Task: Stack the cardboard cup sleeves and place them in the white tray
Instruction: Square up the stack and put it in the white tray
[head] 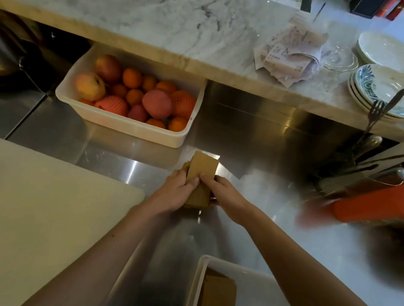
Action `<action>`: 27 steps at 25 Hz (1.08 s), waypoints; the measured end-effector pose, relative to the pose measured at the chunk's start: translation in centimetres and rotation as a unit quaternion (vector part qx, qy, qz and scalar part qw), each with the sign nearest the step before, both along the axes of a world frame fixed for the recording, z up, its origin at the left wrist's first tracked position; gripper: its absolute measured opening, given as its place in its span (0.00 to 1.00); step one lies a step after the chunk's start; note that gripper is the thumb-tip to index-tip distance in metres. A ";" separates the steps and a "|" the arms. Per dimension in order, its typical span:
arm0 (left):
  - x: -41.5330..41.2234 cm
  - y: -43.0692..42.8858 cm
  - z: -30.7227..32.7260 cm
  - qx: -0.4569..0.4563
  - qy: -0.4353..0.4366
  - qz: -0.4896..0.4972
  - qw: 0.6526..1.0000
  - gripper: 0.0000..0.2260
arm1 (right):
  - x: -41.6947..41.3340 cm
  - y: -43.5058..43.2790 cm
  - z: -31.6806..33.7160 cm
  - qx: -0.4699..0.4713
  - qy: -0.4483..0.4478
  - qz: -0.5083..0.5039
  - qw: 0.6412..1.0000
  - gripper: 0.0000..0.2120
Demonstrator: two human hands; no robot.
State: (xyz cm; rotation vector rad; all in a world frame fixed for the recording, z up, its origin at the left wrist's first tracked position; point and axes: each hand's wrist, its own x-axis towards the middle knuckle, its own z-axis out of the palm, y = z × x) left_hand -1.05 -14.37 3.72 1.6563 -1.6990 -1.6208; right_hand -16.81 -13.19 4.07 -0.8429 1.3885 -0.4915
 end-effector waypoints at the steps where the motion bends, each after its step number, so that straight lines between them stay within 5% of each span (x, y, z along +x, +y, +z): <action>1: 0.2 -0.4 -0.2 0.008 -0.015 0.006 1.000 0.25 | 0.8 -0.3 -0.1 0.014 -0.006 -0.016 1.000 0.14; 12: 1.7 -2.3 -1.4 0.094 0.012 0.021 0.995 0.21 | 4.9 -2.3 -1.3 0.060 0.049 -0.071 0.994 0.13; 17: 1.9 -2.5 -1.2 0.115 0.041 0.020 0.992 0.21 | 5.1 -2.4 -1.4 0.108 0.170 -0.065 0.977 0.26; 21: 1.7 -3.4 -1.1 0.186 0.108 0.107 0.971 0.19 | 5.2 -2.0 -1.2 0.111 0.033 -0.140 0.983 0.22; 25: 2.7 -4.5 -1.3 0.262 0.129 0.157 0.943 0.33 | 5.0 -1.2 -0.8 0.107 -0.060 -0.171 0.978 0.14; 27: 3.3 -4.8 -1.1 0.292 0.140 0.140 0.936 0.32 | 4.6 -1.0 -0.7 0.112 -0.089 -0.173 0.974 0.15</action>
